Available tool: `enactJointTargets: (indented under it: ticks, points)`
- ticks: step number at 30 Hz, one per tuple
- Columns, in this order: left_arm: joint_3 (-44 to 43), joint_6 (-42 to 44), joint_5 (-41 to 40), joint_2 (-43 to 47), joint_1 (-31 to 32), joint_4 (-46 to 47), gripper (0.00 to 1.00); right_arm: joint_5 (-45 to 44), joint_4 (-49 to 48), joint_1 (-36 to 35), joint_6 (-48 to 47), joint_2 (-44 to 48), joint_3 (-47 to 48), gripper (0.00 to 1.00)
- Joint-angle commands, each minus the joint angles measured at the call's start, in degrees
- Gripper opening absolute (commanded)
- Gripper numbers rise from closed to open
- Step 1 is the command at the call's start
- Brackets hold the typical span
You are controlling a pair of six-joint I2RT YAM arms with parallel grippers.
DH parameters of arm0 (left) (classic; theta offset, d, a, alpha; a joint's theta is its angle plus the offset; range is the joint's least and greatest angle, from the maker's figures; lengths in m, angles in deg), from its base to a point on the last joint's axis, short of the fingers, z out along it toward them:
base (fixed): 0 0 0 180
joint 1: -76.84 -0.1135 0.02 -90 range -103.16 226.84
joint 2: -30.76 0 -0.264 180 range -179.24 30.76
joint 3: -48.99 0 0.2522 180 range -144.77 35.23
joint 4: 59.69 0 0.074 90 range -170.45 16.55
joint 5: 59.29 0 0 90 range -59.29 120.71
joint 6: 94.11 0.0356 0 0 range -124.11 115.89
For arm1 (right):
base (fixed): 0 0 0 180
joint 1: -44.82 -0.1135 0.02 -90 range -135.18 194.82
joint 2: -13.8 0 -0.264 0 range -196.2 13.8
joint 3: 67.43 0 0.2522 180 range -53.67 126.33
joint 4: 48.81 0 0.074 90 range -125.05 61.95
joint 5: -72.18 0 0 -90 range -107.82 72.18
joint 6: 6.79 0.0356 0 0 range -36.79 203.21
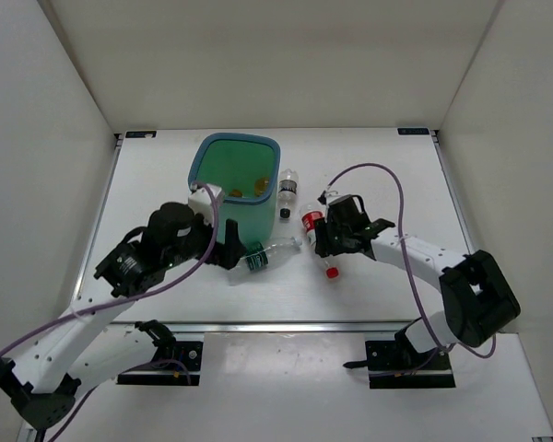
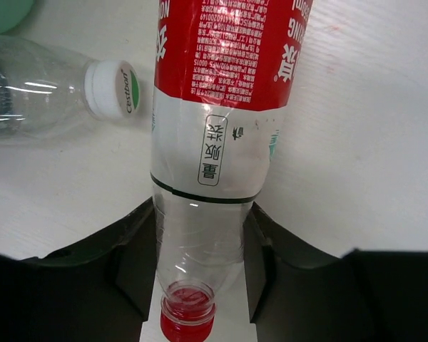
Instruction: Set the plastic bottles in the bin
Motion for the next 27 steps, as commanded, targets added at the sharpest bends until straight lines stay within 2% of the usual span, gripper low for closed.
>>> enactJointTargets:
  ticks: [1,3,6,10,15,17,21,25,27]
  points:
    - [4.96,-4.66,2.21,6.46,-2.22,-7.9,0.99,1.12,1.03,2.27,0.61,7.34,1.59,0.25]
    - [8.64,-7.64,0.28,11.55,-4.6,-9.22,0.99,2.0,4.62,3.24,-0.09,12.34,2.91,0.24]
    - [10.41,-10.2,-3.06,14.11,-6.45,-11.24,0.98,2.17,7.18,2.99,-1.06,17.53,8.79,0.23]
    - [13.4,-10.56,-3.77,13.15,-6.55,-10.38,0.99,3.05,8.95,-1.4,-4.22,16.06,23.25,0.24]
    - [14.02,-8.9,-1.4,13.24,-6.8,-6.94,0.98,4.72,5.45,-11.24,-10.28,2.11,43.74,0.24]
    - [13.5,-8.8,-1.92,12.89,-6.98,-7.11,0.99,7.26,4.21,-12.48,-11.69,-3.25,49.81,0.24]
    - [13.4,-6.96,-1.92,10.96,-6.55,-6.59,0.99,10.61,0.87,-13.19,-12.4,-14.15,60.9,0.25]
    - [14.89,-4.76,-1.04,9.81,-5.23,-6.24,0.99,10.44,-1.77,-12.23,-16.53,-21.81,66.44,0.26]
    - [14.73,-4.06,-2.18,9.11,-5.23,-5.36,0.99,12.63,-0.46,-11.18,-15.31,-25.42,70.04,0.32]
